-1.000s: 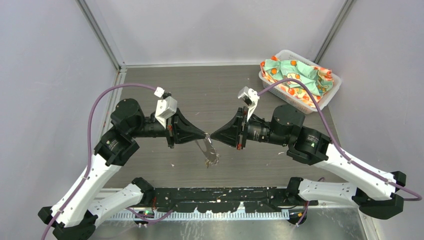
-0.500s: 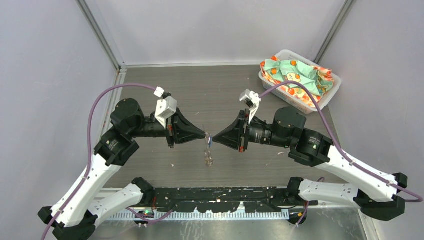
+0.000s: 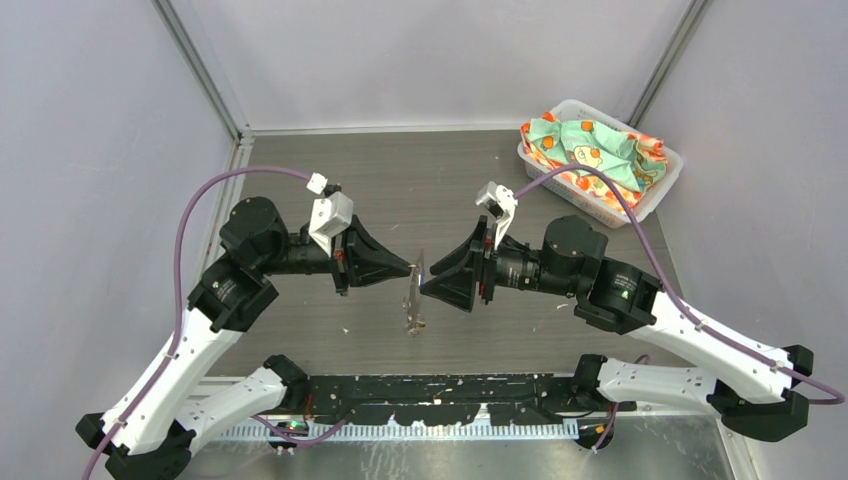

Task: Put the keys on the keyring

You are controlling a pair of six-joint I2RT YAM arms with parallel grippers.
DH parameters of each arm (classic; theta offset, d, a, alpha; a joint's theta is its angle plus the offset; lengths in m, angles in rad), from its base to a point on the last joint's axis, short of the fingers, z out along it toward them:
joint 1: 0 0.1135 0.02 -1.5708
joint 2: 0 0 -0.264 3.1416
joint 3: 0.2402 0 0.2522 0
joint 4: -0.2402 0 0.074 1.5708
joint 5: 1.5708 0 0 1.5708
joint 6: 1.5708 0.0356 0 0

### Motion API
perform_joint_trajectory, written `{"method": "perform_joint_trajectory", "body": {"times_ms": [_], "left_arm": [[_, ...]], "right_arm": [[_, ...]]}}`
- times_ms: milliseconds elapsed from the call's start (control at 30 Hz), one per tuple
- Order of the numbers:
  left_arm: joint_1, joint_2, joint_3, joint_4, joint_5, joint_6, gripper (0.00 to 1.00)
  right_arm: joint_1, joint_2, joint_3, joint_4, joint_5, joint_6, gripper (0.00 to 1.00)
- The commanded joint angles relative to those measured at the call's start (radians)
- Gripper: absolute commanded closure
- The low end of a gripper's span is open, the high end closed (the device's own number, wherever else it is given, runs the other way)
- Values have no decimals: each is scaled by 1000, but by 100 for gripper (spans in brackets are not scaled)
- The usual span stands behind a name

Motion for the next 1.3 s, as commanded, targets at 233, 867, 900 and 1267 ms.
{"method": "perform_joint_trajectory", "body": {"times_ms": [233, 867, 900, 1267], "left_arm": [[-2, -9, 55, 79, -13, -17, 100], [-2, 0, 52, 82, -21, -26, 100], [-2, 0, 52, 80, -15, -28, 100], [-1, 1, 70, 59, 53, -55, 100]], "right_arm": [[0, 14, -27, 93, -5, -2, 57], [1, -44, 19, -54, 6, -37, 59], [0, -42, 47, -64, 14, -63, 55], [-22, 117, 221, -67, -140, -202, 57]]}}
